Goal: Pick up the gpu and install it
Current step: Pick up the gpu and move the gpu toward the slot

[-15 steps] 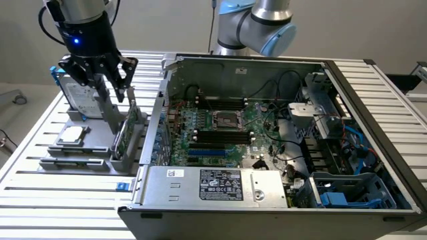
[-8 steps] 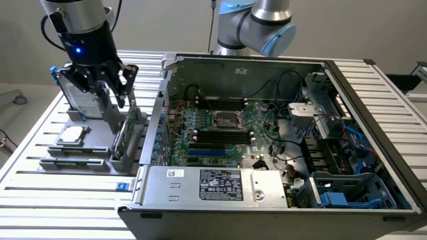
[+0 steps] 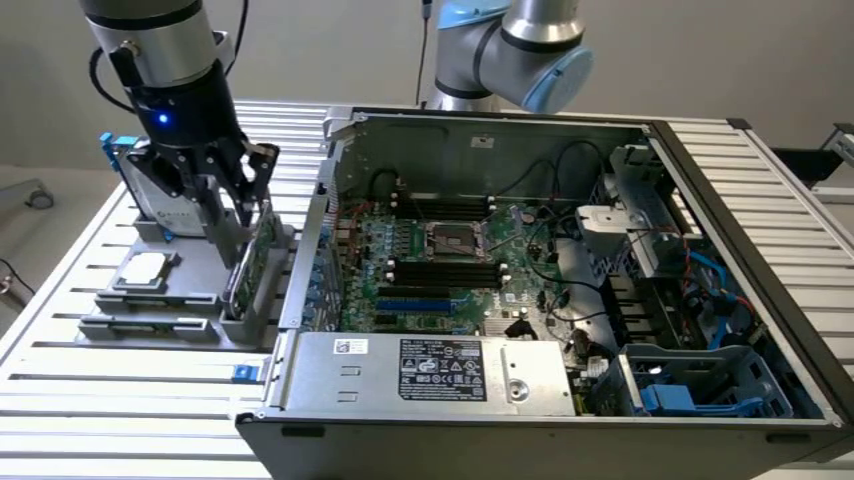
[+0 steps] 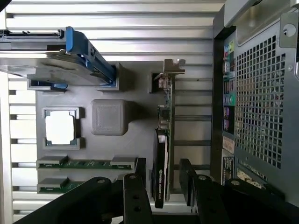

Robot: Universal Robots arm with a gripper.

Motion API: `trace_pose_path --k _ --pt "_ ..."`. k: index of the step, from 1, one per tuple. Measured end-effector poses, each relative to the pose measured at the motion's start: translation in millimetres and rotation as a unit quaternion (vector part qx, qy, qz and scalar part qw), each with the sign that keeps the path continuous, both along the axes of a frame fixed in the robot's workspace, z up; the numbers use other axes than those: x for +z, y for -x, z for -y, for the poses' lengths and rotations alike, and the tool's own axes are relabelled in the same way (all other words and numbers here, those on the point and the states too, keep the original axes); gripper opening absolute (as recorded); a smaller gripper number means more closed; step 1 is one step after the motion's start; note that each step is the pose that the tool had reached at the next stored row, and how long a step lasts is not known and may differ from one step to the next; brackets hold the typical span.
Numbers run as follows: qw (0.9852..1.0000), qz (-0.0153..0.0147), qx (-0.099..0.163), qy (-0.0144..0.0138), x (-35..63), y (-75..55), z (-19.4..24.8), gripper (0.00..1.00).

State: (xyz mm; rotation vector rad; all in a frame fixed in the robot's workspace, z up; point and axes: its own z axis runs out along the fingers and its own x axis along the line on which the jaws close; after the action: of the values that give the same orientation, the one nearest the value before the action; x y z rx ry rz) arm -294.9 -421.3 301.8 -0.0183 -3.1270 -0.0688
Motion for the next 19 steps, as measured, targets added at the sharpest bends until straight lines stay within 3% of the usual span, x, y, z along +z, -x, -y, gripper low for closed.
trace_pose_path --k 19 --pt "1.0000 0.0000 0.004 0.0000 -34.5 -1.2 0.0 0.42"
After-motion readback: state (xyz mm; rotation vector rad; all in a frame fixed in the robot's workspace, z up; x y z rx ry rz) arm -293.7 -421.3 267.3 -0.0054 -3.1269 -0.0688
